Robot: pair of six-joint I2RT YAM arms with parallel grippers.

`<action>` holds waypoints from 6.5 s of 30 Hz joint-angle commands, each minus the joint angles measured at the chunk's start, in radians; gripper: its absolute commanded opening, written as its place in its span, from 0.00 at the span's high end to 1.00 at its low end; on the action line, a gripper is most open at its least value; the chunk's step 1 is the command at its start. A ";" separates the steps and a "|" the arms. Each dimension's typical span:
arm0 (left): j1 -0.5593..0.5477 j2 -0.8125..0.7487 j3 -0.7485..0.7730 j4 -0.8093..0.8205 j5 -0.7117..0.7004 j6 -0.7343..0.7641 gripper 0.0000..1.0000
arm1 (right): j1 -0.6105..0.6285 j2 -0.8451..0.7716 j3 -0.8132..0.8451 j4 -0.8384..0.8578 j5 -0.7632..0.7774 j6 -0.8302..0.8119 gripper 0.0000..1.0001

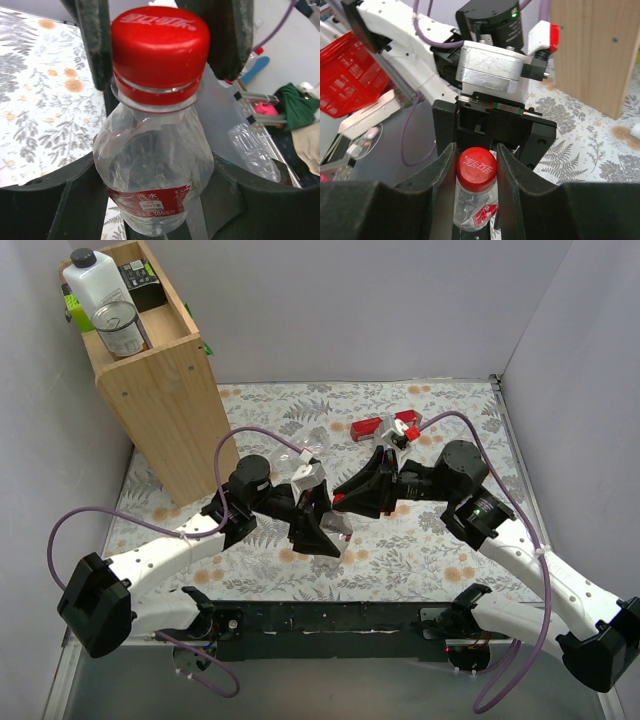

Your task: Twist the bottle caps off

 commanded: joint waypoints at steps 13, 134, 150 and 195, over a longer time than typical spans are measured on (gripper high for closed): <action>-0.016 0.023 0.087 -0.190 -0.153 0.133 0.82 | -0.067 -0.012 0.060 -0.049 0.070 -0.066 0.52; -0.034 0.048 0.107 -0.344 -0.730 0.161 0.82 | 0.060 0.051 0.020 -0.109 0.535 0.059 0.50; -0.077 0.062 0.113 -0.361 -0.747 0.184 0.83 | 0.070 0.083 0.033 -0.090 0.545 0.056 0.51; -0.038 0.031 0.080 -0.199 -0.104 0.156 0.83 | -0.030 0.020 0.034 -0.061 -0.052 -0.112 0.79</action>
